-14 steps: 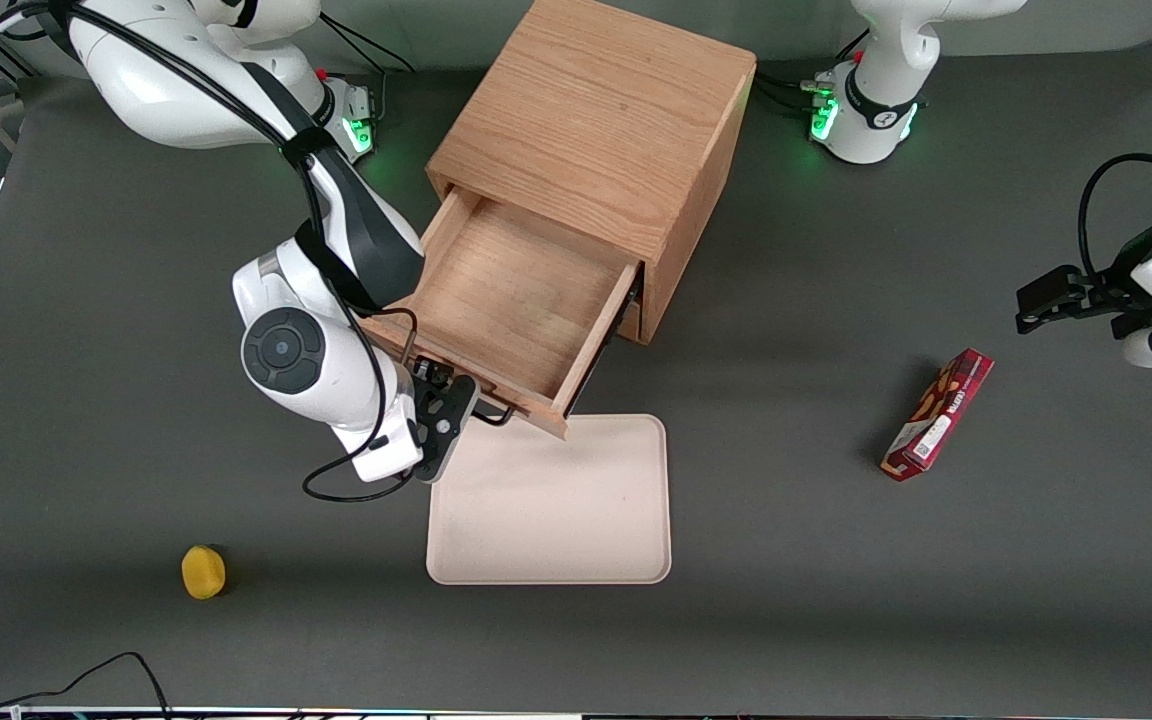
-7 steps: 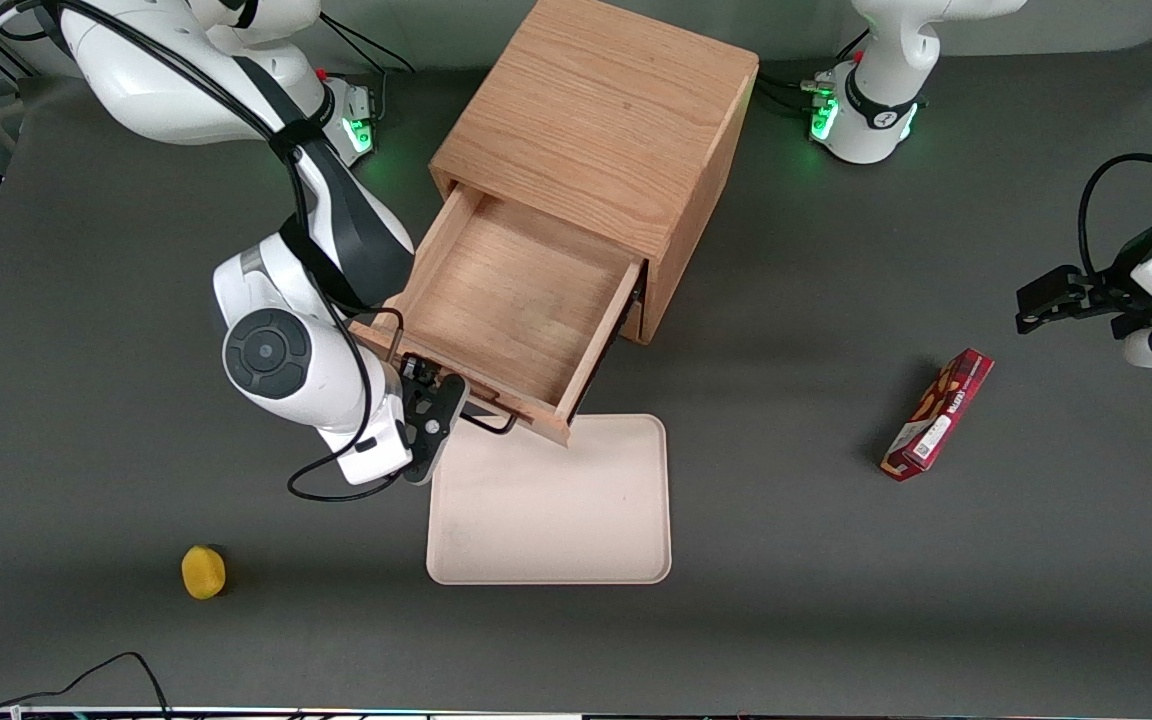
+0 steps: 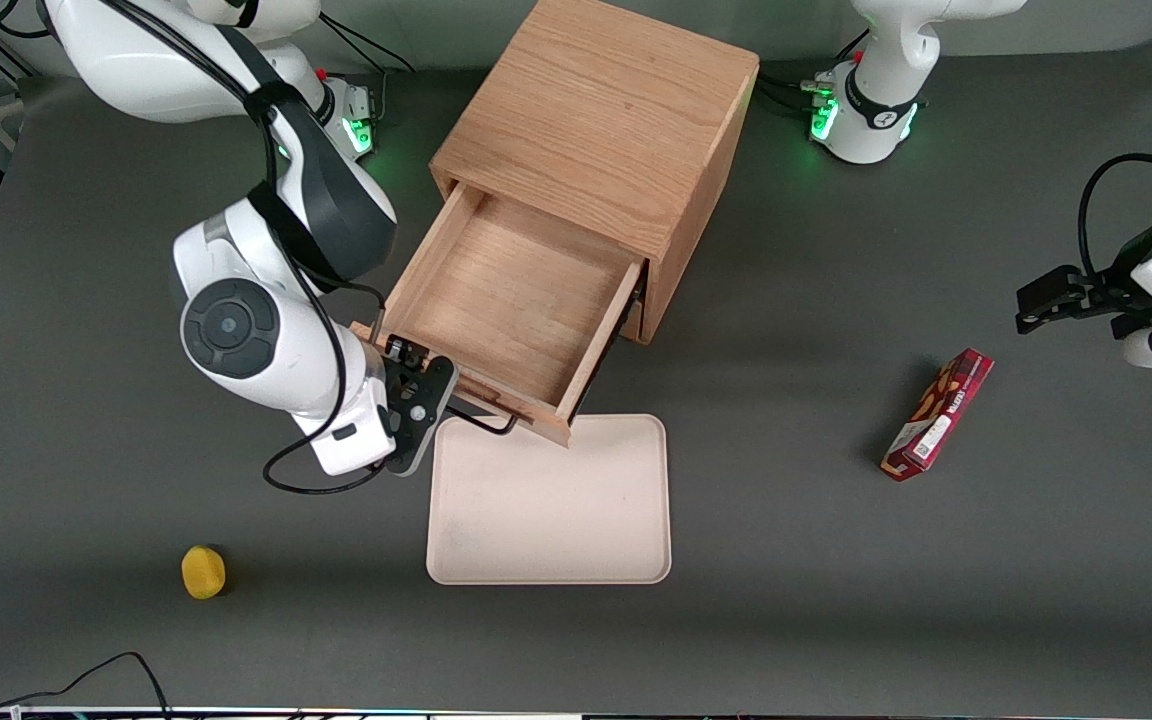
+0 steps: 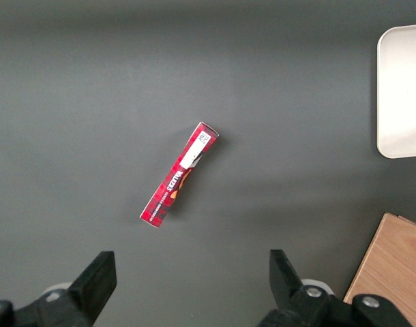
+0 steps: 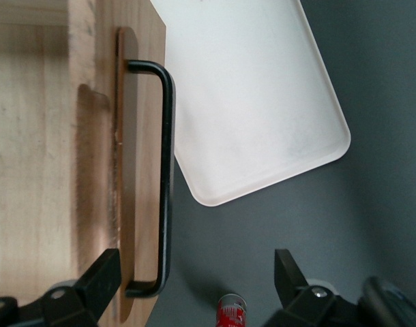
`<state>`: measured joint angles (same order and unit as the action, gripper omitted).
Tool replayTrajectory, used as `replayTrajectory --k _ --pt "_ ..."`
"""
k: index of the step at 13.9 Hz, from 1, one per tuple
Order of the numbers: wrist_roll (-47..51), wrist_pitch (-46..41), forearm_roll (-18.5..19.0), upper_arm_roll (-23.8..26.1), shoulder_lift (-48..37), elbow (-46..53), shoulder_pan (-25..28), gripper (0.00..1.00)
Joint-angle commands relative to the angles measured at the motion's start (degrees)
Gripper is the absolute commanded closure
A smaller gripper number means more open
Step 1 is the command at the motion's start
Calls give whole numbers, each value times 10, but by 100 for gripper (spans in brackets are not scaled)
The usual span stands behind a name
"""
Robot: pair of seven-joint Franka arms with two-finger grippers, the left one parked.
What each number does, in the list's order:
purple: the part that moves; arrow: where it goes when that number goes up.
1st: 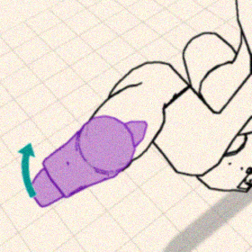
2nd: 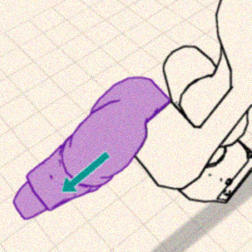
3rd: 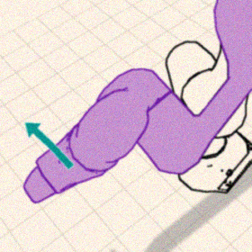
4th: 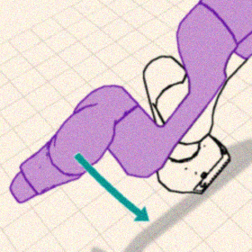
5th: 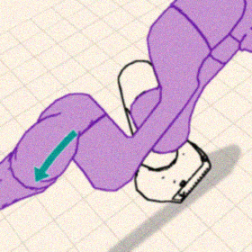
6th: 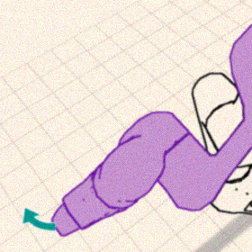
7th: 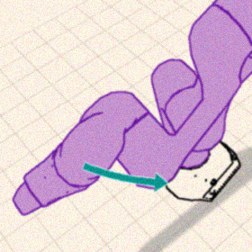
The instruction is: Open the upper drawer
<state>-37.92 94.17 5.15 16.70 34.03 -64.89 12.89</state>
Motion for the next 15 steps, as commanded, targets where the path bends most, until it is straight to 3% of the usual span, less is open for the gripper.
replayTrajectory --k 1,6,9,13,15 --pt "23 -39 -1 1 -54 -8 -6 0" --pt "103 -83 -10 2 -183 -112 -40 0" --pt "138 -92 -85 2 -272 -184 -122 0" --pt "227 -109 -98 2 -375 -265 -199 0" --pt "260 -111 -128 2 -388 -282 -259 0"
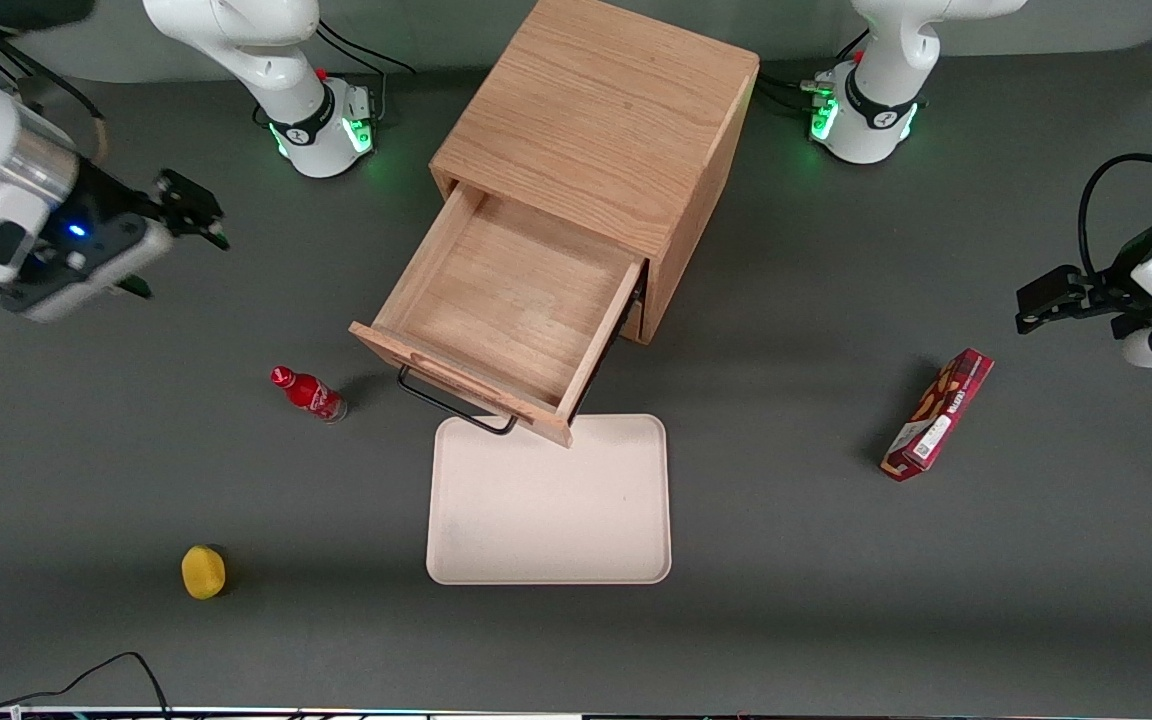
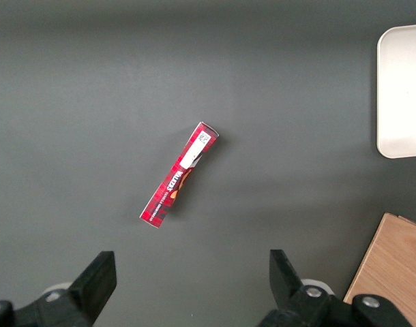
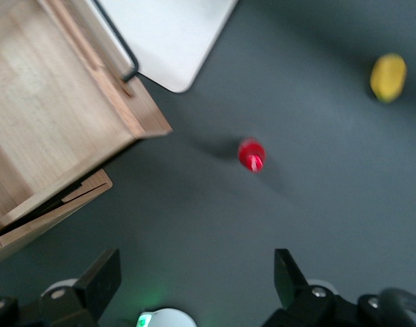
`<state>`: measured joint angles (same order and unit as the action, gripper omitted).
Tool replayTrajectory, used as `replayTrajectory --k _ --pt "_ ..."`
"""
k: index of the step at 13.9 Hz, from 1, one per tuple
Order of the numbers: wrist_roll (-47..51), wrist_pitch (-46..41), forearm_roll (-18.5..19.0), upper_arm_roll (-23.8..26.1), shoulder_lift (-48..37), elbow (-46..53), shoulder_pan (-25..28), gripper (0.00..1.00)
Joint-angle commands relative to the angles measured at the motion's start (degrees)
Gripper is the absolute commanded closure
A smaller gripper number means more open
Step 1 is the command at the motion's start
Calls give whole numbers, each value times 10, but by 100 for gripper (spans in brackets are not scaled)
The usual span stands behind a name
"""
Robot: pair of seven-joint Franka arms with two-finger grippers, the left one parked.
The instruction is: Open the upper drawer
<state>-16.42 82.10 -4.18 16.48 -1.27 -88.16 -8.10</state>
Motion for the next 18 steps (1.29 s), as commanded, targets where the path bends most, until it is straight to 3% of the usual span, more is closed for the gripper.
replayTrajectory --k 1,4,6,9,11,12,16,18 --pt "62 2 -47 4 -38 -47 -68 0" --pt "76 -25 -49 -1 -48 -27 -110 1" --pt "99 -26 -49 -2 -39 -8 -114 0" --pt "221 3 -39 6 -40 -9 -106 0" --pt "226 13 -27 7 -37 -15 -103 0" --pt "227 16 -3 0 -30 -16 -83 0" --pt "199 49 6 -42 7 -11 -54 0" --pt "193 55 5 -92 7 -11 -12 0"
